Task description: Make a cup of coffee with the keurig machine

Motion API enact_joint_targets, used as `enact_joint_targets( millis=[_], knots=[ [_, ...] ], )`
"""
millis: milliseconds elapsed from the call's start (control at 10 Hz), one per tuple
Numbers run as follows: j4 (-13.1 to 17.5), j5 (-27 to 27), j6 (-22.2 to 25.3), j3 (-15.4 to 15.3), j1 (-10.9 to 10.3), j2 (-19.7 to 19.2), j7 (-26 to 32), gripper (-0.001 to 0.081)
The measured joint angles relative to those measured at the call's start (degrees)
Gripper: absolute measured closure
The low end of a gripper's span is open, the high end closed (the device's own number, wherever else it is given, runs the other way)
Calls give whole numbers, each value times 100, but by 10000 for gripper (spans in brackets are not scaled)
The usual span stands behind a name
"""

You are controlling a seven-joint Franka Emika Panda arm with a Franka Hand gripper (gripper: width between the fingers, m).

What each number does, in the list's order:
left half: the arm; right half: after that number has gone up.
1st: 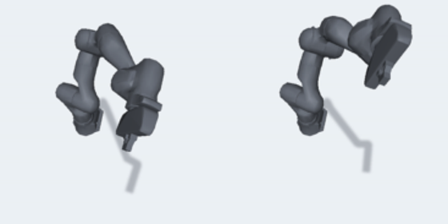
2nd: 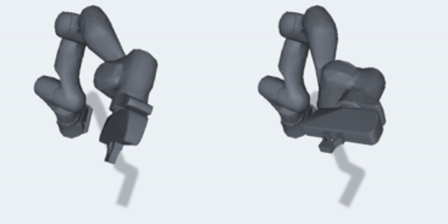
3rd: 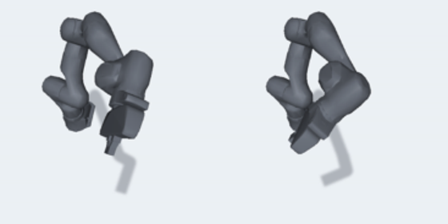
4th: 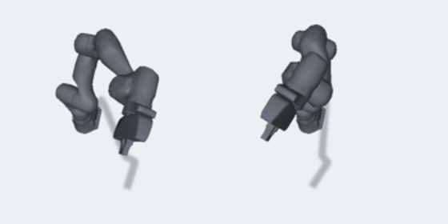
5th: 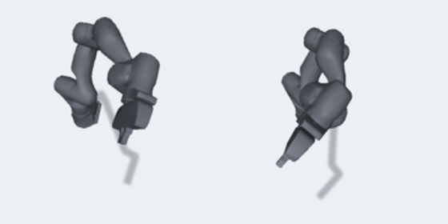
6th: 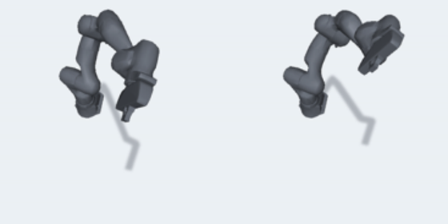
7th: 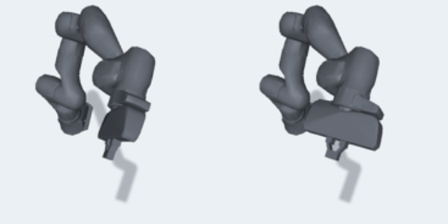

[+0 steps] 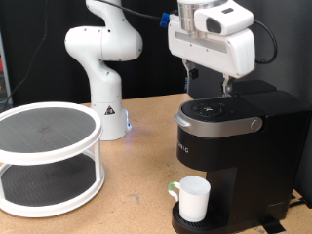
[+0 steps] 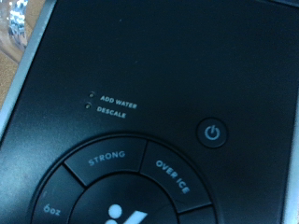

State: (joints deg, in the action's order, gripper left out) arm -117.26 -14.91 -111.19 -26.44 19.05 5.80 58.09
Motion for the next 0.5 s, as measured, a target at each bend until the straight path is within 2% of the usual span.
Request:
enact_joint_targets(
  millis=[400, 500],
  knots=[
    [-317, 55, -357, -60, -1, 2, -15, 3],
    [-402, 62, -500, -71, -1, 3, -23, 103]
  ],
)
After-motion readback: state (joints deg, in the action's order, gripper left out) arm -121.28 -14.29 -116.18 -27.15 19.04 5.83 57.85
